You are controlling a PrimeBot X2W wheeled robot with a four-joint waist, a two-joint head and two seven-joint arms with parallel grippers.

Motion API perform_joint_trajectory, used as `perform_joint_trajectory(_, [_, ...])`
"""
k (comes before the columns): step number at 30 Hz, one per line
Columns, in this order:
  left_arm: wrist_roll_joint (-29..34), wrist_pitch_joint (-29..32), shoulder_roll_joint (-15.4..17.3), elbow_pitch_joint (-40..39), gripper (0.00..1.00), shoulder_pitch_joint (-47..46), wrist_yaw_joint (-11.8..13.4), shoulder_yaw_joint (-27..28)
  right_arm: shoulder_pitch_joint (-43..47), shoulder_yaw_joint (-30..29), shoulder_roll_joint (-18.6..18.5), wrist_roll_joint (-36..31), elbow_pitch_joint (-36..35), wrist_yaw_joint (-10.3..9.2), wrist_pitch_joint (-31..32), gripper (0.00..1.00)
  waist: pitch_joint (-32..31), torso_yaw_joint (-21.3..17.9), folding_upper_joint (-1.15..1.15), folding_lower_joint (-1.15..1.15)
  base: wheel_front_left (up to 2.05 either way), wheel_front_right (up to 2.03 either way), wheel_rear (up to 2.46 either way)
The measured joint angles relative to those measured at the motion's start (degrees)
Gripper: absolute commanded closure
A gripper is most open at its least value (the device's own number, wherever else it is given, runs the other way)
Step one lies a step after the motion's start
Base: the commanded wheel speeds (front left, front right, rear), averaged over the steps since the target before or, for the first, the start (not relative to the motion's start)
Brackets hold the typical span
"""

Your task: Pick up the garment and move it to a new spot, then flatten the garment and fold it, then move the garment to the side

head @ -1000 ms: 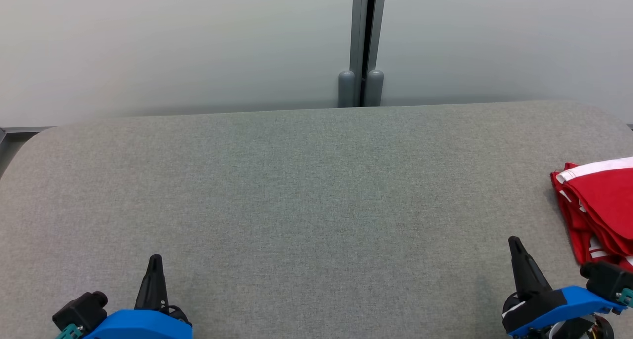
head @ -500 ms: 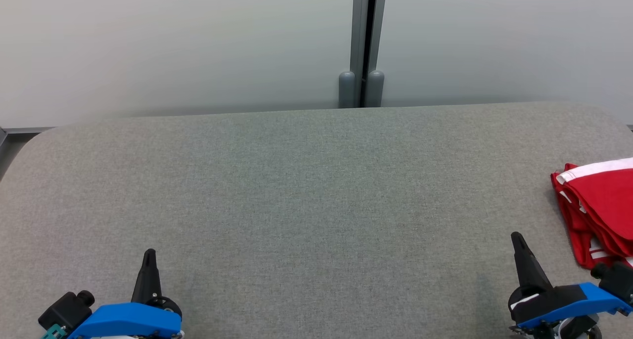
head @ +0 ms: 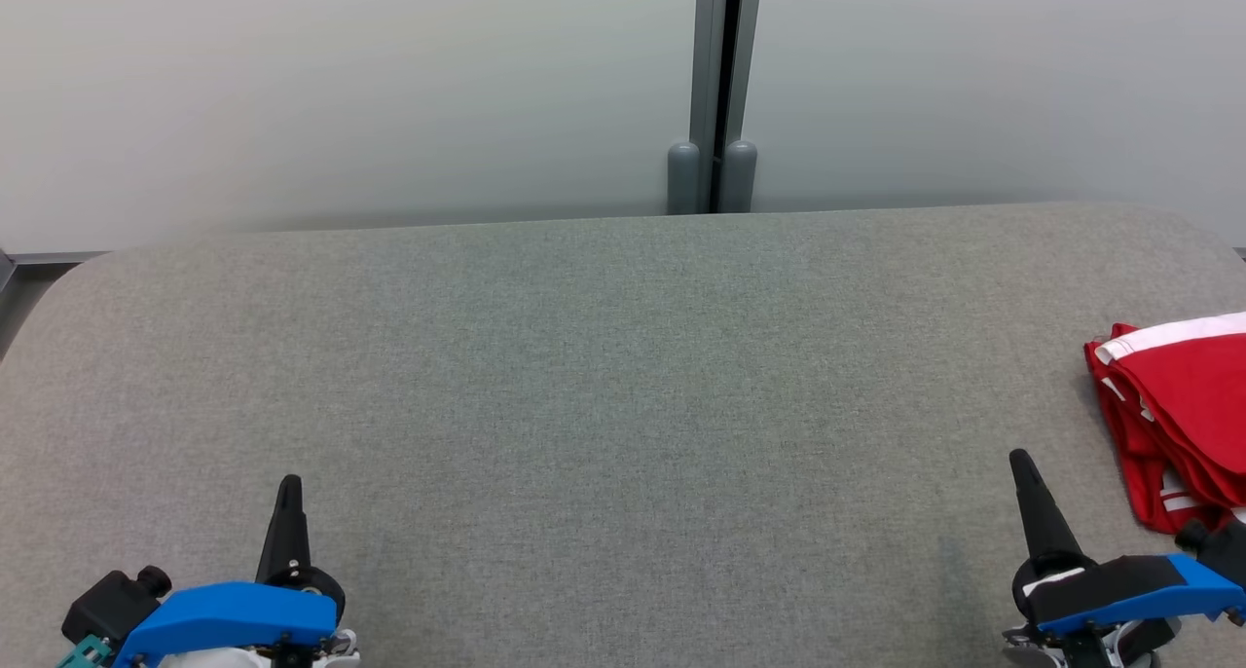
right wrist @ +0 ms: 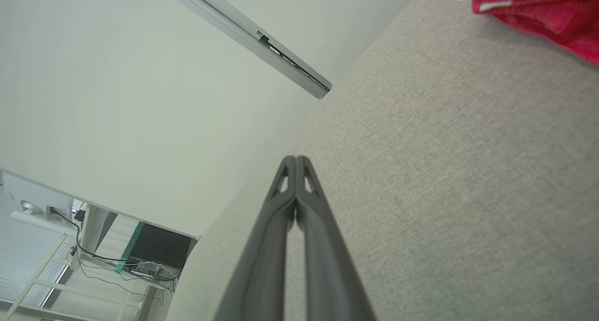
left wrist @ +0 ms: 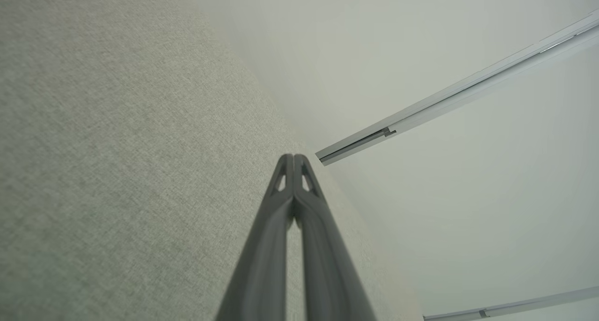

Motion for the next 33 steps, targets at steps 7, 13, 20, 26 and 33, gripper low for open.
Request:
perform_joint_trajectory(7, [-4.01, 1.23, -0.09, -0.68, 1.0, -0.12, -0.01, 0.8, -0.37, -0.05, -0.01, 4.76, -0.08, -0.01, 0.48, 1.0, -0.07, 0.03, 0.0, 0.0, 0.0, 0.0, 0.0])
perform_joint_trajectory(13, [-7.81, 2.25, -0.23, -1.38, 1.0, -0.34, -0.01, 1.15, -0.72, -0.11, -0.03, 9.07, -0.15, -0.01, 0.98, 1.0, -0.14, 0.06, 0.0, -0.01, 0.0, 0.0, 0.0])
perform_joint_trajectory(20, [-11.38, 3.25, -0.33, -2.01, 1.0, -0.74, -0.01, 1.56, -0.89, -0.16, -0.04, 13.13, -0.2, -0.01, 1.41, 1.0, -0.21, 0.09, 0.0, 0.0, 0.0, 0.0, 0.0])
perform_joint_trajectory(26, [-14.3, 4.11, -0.38, -2.48, 1.0, -0.99, -0.01, 2.02, -0.94, -0.21, -0.05, 16.5, -0.23, -0.01, 1.78, 1.0, -0.27, 0.12, 0.0, -0.01, 0.0, 0.0, 0.0])
perform_joint_trajectory(33, [-17.5, 5.05, -0.46, -3.12, 1.0, -1.21, -0.01, 2.63, -1.08, -0.26, -0.08, 20.16, -0.27, -0.01, 2.22, 1.0, -0.34, 0.15, 0.0, -0.01, 0.0, 0.0, 0.0])
